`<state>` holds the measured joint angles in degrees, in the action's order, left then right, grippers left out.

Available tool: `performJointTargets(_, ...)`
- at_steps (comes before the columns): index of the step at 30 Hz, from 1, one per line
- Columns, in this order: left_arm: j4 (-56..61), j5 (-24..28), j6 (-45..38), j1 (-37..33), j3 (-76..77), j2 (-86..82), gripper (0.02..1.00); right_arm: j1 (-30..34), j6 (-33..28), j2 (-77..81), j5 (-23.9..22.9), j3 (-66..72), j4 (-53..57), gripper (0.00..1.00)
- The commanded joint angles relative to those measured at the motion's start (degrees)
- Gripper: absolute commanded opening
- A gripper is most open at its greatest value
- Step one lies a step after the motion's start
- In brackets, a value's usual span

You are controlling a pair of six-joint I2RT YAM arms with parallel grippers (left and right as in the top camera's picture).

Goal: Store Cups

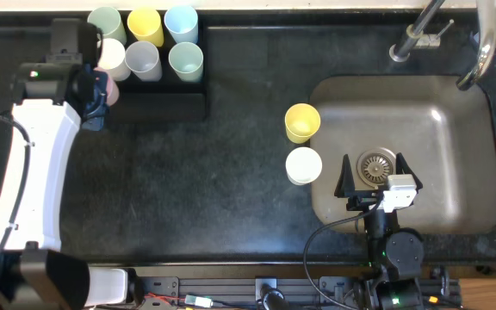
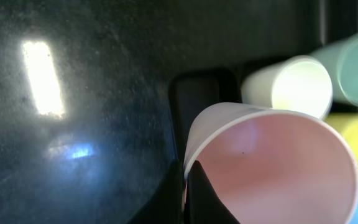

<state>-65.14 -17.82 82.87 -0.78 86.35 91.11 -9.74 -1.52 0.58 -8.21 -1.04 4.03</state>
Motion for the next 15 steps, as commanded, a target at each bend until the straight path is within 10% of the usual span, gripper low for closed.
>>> performJointTargets(1, 1.0, 2.3, 1.3, -2.4, -0.8, 2.5, 0.036, 0.2, -0.2, -0.3, -0.4, 0.8, -0.3, 0.998)
performJointTargets(15, 8.4, 4.5, -11.0, -2.4, -0.8, 11.9, 0.036, 0.2, -0.2, -0.3, -0.4, 0.8, -0.3, 0.996)
